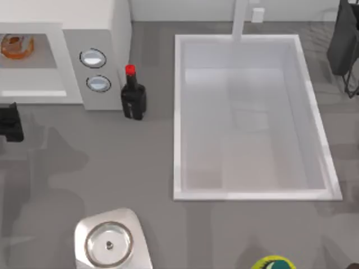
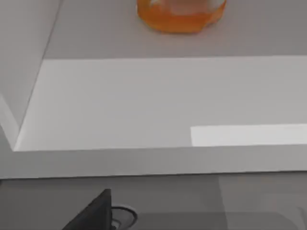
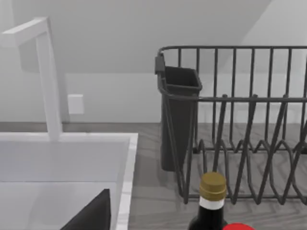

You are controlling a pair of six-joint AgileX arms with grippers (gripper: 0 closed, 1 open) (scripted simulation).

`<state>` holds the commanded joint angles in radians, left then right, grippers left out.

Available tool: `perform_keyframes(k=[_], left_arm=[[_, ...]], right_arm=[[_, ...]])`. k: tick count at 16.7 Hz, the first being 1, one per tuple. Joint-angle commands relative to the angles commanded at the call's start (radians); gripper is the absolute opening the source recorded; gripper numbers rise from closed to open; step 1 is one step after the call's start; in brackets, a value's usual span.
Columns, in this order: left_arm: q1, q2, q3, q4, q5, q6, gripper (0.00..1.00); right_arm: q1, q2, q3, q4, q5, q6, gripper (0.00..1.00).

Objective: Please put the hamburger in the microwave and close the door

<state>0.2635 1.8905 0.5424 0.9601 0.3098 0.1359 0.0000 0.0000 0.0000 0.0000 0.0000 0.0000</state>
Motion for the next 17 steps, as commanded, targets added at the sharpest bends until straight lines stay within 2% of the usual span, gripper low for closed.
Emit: perform_keyframes(k=[4,10,13,17], left_arm=[[0.049,-0.054,-0.111,0.037,0.034,0.016,1.00],[0.045,-0.065,-0.106,0.020,0.033,0.015,1.00],[0.045,-0.149,-0.073,-0.074,0.031,0.014,1.00],[0.046,-0.286,-0.031,-0.295,0.028,0.013,1.00]], right_arm=[[0.000,0.000,0.000,0.000,0.000,0.000,1.00],[0.000,0.000,0.000,0.000,0.000,0.000,1.00],[0.000,0.000,0.000,0.000,0.000,0.000,1.00],[0.000,0.000,0.000,0.000,0.000,0.000,1.00]])
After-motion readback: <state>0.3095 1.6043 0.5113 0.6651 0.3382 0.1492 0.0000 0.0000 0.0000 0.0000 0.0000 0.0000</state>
